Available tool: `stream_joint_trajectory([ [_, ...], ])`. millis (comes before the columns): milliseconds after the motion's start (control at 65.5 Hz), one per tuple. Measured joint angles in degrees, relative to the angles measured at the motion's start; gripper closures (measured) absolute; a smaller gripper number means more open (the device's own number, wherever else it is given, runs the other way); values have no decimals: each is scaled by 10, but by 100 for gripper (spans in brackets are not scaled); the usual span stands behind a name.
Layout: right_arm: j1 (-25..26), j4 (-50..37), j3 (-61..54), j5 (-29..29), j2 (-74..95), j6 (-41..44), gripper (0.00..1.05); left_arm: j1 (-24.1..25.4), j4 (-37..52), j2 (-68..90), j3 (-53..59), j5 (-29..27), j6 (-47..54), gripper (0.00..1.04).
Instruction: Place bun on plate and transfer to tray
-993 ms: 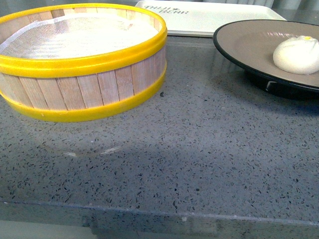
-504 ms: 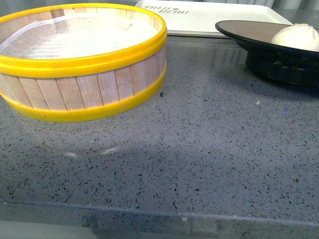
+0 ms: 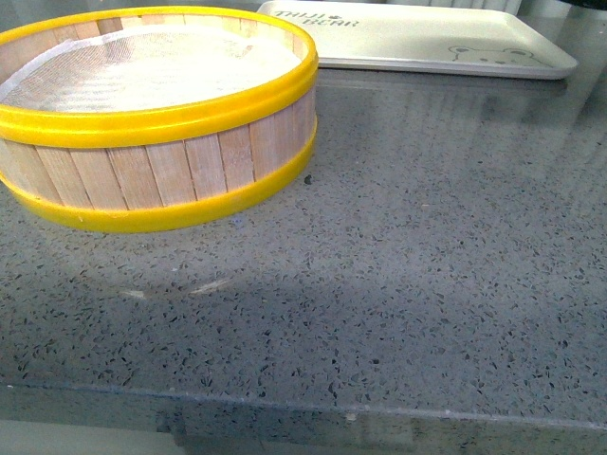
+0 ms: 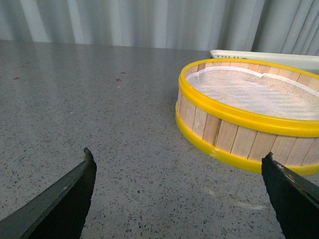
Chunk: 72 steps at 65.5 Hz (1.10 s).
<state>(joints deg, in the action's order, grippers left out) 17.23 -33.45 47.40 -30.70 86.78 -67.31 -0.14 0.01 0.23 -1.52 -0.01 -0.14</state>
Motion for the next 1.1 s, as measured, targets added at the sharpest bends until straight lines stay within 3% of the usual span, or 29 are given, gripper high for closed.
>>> stream_joint_trajectory([
  [229,-6,19,121,33,112,-11,102,0,0,0,0,0,0,7],
  [504,-53,105,304,77,242,-15,102,0,0,0,0,0,0,7],
  [1100,-90,162,454,109,362,-4,102,0,0,0,0,0,0,7],
])
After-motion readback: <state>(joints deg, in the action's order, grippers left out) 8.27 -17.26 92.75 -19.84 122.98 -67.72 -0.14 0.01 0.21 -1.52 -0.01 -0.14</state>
